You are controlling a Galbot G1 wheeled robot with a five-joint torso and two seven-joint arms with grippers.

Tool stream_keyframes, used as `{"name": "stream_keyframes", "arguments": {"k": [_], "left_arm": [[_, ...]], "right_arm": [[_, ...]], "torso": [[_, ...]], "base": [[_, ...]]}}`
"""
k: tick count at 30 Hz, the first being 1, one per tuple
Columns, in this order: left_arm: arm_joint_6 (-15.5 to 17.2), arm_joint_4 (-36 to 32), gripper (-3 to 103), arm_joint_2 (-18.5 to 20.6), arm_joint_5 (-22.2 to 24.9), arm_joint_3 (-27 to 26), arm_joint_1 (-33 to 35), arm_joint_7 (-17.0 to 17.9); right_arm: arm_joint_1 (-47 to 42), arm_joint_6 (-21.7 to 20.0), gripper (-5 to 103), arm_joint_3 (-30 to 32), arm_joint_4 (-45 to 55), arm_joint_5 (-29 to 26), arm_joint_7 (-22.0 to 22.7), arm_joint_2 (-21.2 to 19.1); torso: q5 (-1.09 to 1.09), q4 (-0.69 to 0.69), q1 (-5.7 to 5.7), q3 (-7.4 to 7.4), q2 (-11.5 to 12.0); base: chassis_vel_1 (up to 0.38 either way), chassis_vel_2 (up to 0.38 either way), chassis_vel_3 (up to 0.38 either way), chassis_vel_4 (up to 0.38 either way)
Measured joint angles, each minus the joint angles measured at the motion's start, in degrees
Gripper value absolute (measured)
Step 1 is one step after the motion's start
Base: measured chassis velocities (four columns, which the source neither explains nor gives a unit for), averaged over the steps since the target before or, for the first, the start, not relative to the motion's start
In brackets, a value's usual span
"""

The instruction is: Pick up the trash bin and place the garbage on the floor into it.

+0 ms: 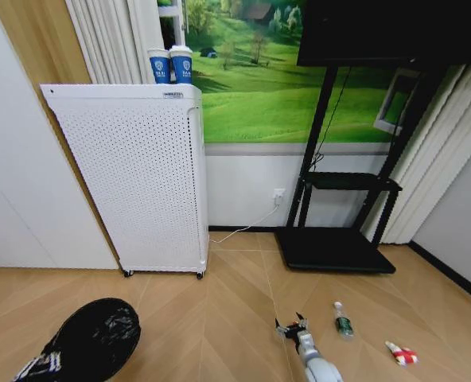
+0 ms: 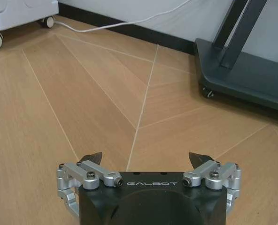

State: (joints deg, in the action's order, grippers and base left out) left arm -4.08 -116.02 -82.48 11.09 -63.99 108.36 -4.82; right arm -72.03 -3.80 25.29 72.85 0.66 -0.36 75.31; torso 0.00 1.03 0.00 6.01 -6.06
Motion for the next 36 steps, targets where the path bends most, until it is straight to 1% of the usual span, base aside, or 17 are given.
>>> {"name": "stream_keyframes", "arguments": {"k": [5,7,11,24,26,27,28,29,30,31,33,34,36], "left_arm": [[0.1,-0.2,7,0.1,0.1,0.0,-0.1,0.0],[0.2,-0.5,7,0.0,0.5,0.1,-0.2,0.1],[0.7,-1.0,7,0.0,1.2,0.1,-0.3,0.1],[1.1,-1.7,7,0.0,1.5,0.4,-0.5,0.2],[1.2,-2.1,7,0.0,1.8,0.2,-0.3,0.2],[1.2,-2.1,7,0.0,1.8,0.2,-0.3,0.2],[1.2,-2.1,7,0.0,1.9,0.1,-0.3,0.2],[1.2,-2.1,7,0.0,1.9,0.0,-0.3,0.2],[1.2,-2.1,7,0.0,1.9,0.0,-0.3,0.2],[1.2,-2.1,7,0.0,1.9,0.0,-0.3,0.2],[1.2,-2.1,7,-0.1,1.8,0.4,-0.5,0.3],[1.2,-2.1,7,-0.1,1.8,0.4,-0.5,0.3],[1.5,-2.3,7,-0.1,1.7,1.1,-0.6,0.4]], "right_arm": [[1.5,-0.3,100,-0.1,-3.4,0.7,0.0,0.2],[2.9,-0.8,100,0.2,-6.0,1.1,0.5,0.3],[3.4,-1.2,100,0.5,-7.8,1.7,0.8,0.0],[7.2,-2.5,100,0.2,-16.1,5.4,1.7,0.1],[8.2,-2.6,95,0.3,-17.8,5.8,1.4,0.0],[8.2,-2.6,95,0.3,-17.8,5.8,1.4,0.0],[8.2,-2.5,92,0.4,-17.8,5.8,0.9,-0.1],[8.0,-2.5,92,0.4,-17.7,5.8,0.6,-0.3],[7.8,-2.4,88,0.5,-17.6,5.7,0.3,-0.5],[7.8,-2.4,88,0.5,-17.6,5.7,0.3,-0.5],[7.3,-2.1,77,0.8,-17.3,5.5,0.1,-0.8],[7.3,-2.1,77,0.8,-17.3,5.5,0.1,-0.8],[6.8,-2.1,66,1.1,-17.1,5.2,0.1,-0.9]], "torso": [[0.0,0.01,0.0,0.0,0.0],[0.0,-0.01,0.0,0.0,0.0],[0.01,0.0,0.0,0.0,0.0],[0.0,0.0,0.0,0.0,0.0],[-0.03,-0.02,0.0,-0.01,0.0],[-0.03,-0.02,0.0,-0.01,0.0],[-0.02,-0.02,0.0,-0.02,0.0],[0.0,-0.03,0.0,-0.02,0.0],[0.0,-0.03,0.0,-0.02,0.0],[0.0,-0.03,0.0,-0.02,0.0],[0.0,-0.02,-0.01,-0.01,0.0],[0.0,-0.02,-0.01,-0.01,0.0],[-0.01,-0.01,0.0,-0.01,0.0]], "base": [[0.0,0.0,0.0,0.0],[0.0,0.0,0.0,0.0],[0.0,0.0,0.0,0.0],[0.0,0.0,0.0,0.0],[0.0,0.0,0.0,0.0],[0.0,0.0,0.0,0.0],[0.0,0.0,0.0,0.0],[0.0,0.0,0.0,0.0],[0.0,0.0,0.0,0.0],[0.0,0.0,0.0,0.0],[0.0,0.0,0.0,0.0],[0.0,0.0,0.0,0.0],[0.0,0.0,0.0,0.0]]}}
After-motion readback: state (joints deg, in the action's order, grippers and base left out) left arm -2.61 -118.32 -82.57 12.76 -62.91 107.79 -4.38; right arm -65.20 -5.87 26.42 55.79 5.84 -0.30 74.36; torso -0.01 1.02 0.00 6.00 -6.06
